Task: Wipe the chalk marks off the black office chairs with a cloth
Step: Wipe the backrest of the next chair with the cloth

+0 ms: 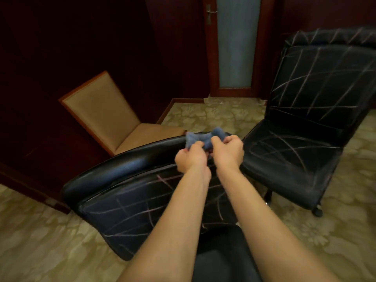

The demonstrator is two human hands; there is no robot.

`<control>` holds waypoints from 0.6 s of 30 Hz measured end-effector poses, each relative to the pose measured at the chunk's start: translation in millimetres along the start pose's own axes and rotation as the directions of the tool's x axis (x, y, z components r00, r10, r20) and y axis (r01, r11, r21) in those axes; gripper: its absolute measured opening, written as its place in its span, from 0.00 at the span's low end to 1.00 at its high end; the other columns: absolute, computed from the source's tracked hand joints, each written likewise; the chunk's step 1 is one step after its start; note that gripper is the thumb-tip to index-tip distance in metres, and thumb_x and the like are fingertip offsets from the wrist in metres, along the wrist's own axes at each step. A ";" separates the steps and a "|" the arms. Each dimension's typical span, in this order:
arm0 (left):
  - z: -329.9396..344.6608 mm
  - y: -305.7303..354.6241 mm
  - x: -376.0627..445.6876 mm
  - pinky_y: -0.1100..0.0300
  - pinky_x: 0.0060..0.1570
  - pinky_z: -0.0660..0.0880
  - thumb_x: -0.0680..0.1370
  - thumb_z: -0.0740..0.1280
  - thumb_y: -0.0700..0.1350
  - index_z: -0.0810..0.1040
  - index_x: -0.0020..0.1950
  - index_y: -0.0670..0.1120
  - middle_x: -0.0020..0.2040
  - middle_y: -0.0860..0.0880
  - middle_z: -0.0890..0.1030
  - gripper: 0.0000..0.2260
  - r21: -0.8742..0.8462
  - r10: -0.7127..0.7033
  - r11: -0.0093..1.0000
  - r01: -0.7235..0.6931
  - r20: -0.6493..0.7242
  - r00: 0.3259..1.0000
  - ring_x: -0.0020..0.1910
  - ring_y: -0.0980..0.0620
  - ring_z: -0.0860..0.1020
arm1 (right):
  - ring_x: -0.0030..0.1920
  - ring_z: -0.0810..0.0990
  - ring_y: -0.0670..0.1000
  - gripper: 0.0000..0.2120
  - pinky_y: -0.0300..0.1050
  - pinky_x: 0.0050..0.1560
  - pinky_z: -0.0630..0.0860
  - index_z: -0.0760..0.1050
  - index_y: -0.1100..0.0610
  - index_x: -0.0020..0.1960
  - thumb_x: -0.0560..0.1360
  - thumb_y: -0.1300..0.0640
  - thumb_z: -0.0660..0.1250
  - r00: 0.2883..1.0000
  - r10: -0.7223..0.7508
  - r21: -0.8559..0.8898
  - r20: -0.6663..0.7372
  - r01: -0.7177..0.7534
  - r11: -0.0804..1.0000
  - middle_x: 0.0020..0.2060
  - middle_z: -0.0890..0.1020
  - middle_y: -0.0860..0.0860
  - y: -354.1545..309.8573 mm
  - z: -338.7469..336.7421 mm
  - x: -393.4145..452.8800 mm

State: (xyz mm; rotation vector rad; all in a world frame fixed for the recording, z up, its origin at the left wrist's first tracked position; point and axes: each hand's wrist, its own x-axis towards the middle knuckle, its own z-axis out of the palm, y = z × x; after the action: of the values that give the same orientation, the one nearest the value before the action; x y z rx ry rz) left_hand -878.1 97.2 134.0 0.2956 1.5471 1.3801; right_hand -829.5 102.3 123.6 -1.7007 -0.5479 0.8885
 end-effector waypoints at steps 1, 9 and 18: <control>14.4 -6.1 -8.1 0.49 0.49 0.83 0.72 0.74 0.37 0.82 0.51 0.41 0.46 0.42 0.85 0.09 0.010 0.001 1.000 -0.001 0.041 0.999 0.43 0.45 0.84 | 0.45 0.83 0.54 0.08 0.52 0.52 0.80 0.72 0.52 0.40 0.71 0.54 0.72 0.999 0.016 0.027 -0.046 -0.015 1.000 0.41 0.82 0.51 0.4 -11.9 13.2; 22.7 -24.1 -9.5 0.48 0.50 0.82 0.73 0.73 0.39 0.80 0.46 0.46 0.46 0.45 0.84 0.05 0.056 0.059 0.997 -0.061 0.030 0.998 0.44 0.47 0.84 | 0.45 0.81 0.52 0.07 0.48 0.44 0.78 0.72 0.53 0.45 0.74 0.56 0.70 0.998 -0.007 0.027 -0.058 0.008 1.000 0.41 0.79 0.50 1.7 -28.2 9.3; -61.6 21.7 24.8 0.54 0.42 0.81 0.77 0.70 0.40 0.78 0.48 0.47 0.48 0.47 0.83 0.03 0.054 0.150 0.989 -0.141 -0.221 0.964 0.47 0.47 0.84 | 0.49 0.81 0.48 0.05 0.47 0.52 0.80 0.75 0.54 0.50 0.76 0.55 0.69 0.963 -0.107 -0.028 0.246 0.117 0.993 0.46 0.81 0.48 6.5 42.4 -59.6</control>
State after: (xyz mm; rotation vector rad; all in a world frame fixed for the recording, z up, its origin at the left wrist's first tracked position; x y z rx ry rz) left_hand -946.8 84.7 130.8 0.2891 1.7679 1.5425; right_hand -899.9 82.0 128.9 -1.5901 -0.8260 1.0172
